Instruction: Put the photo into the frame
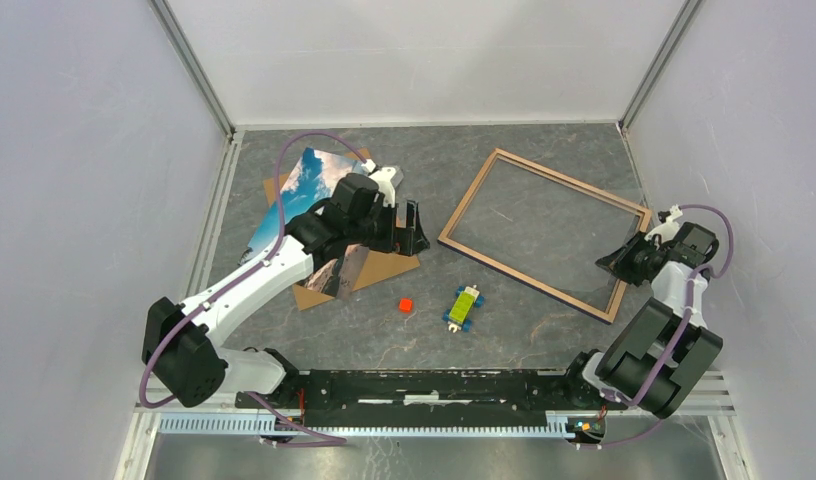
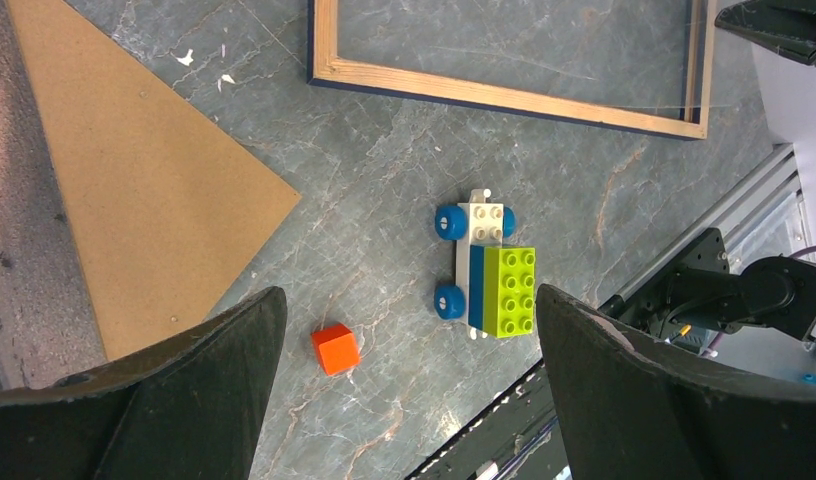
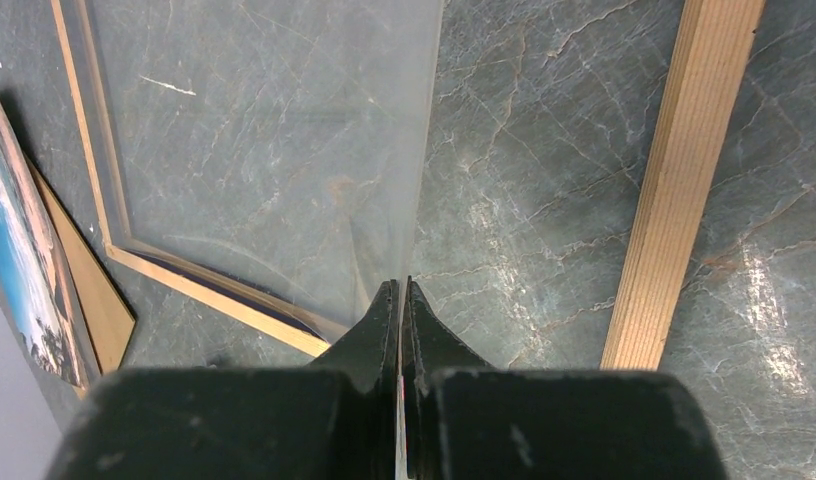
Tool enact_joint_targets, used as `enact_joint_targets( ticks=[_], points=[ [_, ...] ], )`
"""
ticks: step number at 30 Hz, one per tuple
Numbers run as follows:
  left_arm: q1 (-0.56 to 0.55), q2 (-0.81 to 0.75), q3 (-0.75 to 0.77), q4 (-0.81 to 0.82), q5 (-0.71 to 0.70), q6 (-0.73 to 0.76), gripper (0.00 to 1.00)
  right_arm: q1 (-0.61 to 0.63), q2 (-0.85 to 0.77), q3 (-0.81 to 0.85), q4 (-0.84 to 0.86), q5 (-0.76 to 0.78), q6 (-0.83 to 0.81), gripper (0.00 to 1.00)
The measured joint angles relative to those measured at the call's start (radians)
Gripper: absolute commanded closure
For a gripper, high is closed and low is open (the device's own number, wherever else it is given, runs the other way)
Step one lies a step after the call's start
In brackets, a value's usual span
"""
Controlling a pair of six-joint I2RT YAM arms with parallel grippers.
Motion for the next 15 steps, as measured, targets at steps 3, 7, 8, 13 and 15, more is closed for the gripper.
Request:
enact_joint_targets(
  ticks=[3, 7, 8, 13, 15],
  points=[
    [-0.008, 0.009, -0.003, 0.006, 0.001, 0.0, 0.0, 0.0, 0.009, 0.014, -0.013, 0.0, -0.003, 1.0],
    [-0.012, 0.02, -0.007, 0.006, 0.002, 0.0, 0.0, 0.0, 0.009, 0.022, -0.02, 0.003, -0.006, 1.0],
    [-0.013, 0.02, -0.008, 0.007, 0.002, 0.0, 0.0, 0.0, 0.009, 0.022, -0.022, 0.006, -0.008, 1.0],
    [-0.013, 0.02, -0.009, 0.007, 0.002, 0.0, 0.0, 0.0, 0.009, 0.022, -0.027, 0.016, -0.011, 1.0],
    [-0.014, 0.021, -0.009, 0.007, 0.002, 0.0, 0.0, 0.0, 0.009, 0.022, -0.03, 0.021, -0.012, 1.0]
  ],
)
